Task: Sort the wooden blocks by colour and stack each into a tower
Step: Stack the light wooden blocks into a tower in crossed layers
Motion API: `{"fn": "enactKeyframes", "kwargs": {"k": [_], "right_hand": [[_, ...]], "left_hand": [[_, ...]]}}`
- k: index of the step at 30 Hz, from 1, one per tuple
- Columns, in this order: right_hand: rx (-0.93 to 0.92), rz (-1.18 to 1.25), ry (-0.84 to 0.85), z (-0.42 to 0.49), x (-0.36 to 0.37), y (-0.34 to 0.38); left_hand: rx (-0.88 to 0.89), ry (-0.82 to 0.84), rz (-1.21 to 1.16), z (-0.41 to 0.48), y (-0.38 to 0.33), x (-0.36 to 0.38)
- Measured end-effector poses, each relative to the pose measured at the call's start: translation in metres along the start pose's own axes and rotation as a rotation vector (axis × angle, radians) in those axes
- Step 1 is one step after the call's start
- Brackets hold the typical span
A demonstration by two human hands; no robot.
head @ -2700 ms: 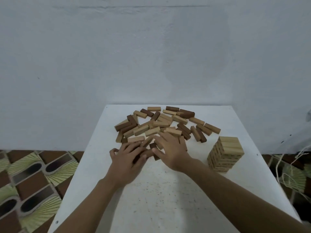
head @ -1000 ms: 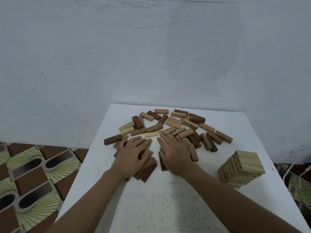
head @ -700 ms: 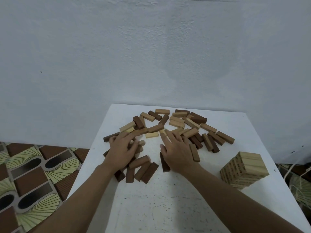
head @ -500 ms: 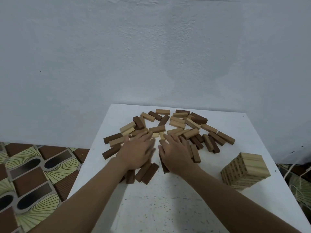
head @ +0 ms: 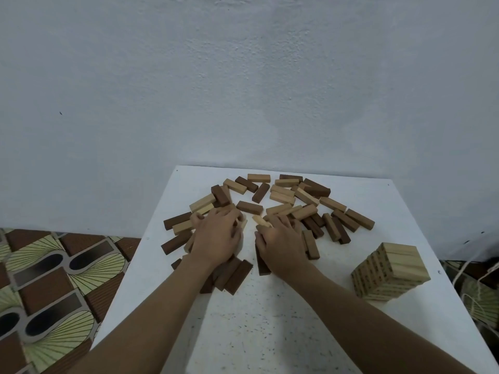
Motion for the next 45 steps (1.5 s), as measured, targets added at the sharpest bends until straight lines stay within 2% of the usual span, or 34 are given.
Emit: {"fn": "enactKeyframes", "kwargs": {"k": [5,9,12,14,16,19,21,24,28,31,36,40,43,45], "right_hand": [[0.027,0.291,-0.126,-0.006,-0.007,0.004],[0.015,0.433,-0.149,-0.019,-0.02,0.009],[0.034,0.55,-0.097,-0.027,-0.033,0.007],[0.031,0.573,-0.035,-0.033,-0.042,0.006],[0.022,0.621,-0.013,-0.041,-0.05,0.007],[0.022,0.717,-0.007,-0.056,-0.057,0.01],[-0.03,0.713,-0.016,-0.067,-0.058,0.011],[-0.106,0.648,0.008,-0.081,-0.052,0.007],[-0.166,0.558,0.109,-0.095,-0.046,0.0],[-0.212,0.474,0.171,-0.098,-0.039,-0.004],[-0.249,0.418,0.067,-0.089,-0.033,-0.003],[-0.277,0.387,0.031,-0.08,-0.026,-0.004],[-0.269,0.374,0.059,-0.074,-0.025,-0.005],[-0.287,0.348,0.091,-0.069,-0.026,-0.004]], "left_hand": [[-0.008,0.096,0.104,-0.001,-0.003,0.0],[-0.015,0.007,-0.065,-0.005,-0.004,-0.004],[-0.035,-0.026,-0.234,-0.012,-0.005,-0.014],[-0.05,0.03,-0.36,-0.02,-0.004,-0.02],[-0.033,0.078,-0.394,-0.036,-0.003,-0.025],[0.022,0.037,-0.356,-0.065,-0.001,-0.028],[0.062,0.045,-0.38,-0.088,0.001,-0.029],[0.159,0.163,-0.424,-0.117,0.005,-0.028],[0.243,0.253,-0.334,-0.132,0.022,-0.019],[0.286,0.214,-0.219,-0.13,0.028,-0.013],[0.196,0.123,-0.231,-0.114,0.028,-0.009],[0.169,0.141,-0.238,-0.103,0.026,-0.014],[0.194,0.155,-0.39,-0.088,0.027,-0.028],[0.095,0.098,-0.534,-0.07,0.033,-0.038]]}}
Point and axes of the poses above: each hand's wrist, its own z-axis towards the middle knuckle, its own x-axis out of the palm, y = z × x, the point moved 1 cm from there along z, towards the middle knuckle, and after that the axes turned 10 degrees about -x, right-handed, at the moved point
